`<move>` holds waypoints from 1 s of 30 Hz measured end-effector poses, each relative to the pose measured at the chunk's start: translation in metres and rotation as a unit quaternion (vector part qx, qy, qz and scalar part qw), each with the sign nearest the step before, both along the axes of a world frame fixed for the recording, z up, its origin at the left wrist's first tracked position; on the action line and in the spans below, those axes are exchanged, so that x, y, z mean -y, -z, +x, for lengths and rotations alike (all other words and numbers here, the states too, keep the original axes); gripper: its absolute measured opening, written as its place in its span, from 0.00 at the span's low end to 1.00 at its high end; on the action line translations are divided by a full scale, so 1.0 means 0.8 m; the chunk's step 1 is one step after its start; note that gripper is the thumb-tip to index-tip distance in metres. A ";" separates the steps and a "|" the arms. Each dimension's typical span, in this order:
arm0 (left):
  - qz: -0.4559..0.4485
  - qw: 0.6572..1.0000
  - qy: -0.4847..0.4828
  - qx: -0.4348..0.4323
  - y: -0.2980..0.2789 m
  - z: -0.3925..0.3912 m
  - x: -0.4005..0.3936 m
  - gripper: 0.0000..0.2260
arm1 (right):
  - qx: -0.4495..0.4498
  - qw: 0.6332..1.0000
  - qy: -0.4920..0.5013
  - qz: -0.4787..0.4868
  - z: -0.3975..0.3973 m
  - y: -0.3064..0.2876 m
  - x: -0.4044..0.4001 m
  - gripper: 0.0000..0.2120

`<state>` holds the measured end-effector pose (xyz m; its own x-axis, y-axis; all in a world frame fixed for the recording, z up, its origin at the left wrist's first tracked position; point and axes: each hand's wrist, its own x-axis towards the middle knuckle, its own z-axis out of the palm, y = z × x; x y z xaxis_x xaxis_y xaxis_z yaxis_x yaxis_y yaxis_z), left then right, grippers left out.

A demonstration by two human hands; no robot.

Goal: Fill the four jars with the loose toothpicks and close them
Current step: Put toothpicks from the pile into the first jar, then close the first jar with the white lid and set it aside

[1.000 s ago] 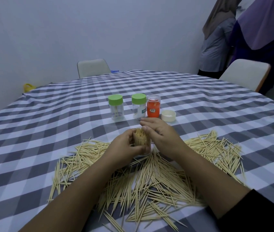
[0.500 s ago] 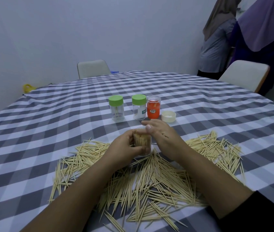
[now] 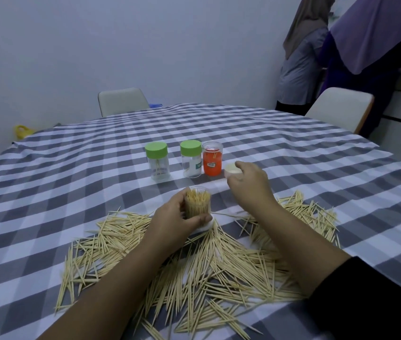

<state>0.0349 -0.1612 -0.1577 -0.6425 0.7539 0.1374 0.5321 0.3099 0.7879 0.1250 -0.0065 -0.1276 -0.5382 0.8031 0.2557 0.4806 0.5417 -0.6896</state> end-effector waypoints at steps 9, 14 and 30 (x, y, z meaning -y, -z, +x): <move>-0.027 0.997 -0.033 -0.062 0.007 -0.013 -0.001 0.31 | 0.101 0.994 0.032 -0.031 -0.037 -0.004 -0.022 0.35; -0.015 0.998 -0.032 -0.052 0.006 -0.014 -0.001 0.28 | 0.098 0.994 0.040 -0.040 -0.036 -0.009 -0.021 0.28; -0.017 0.998 -0.024 -0.063 0.009 -0.013 -0.001 0.26 | 0.112 0.965 -0.237 -0.021 0.004 -0.045 0.059 0.34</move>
<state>0.0243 -0.1604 -0.1653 -0.6571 0.7284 0.1940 0.6096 0.3621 0.7052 0.1282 -0.0539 -0.0915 -0.8855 0.4605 0.0624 0.3258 0.7110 -0.6232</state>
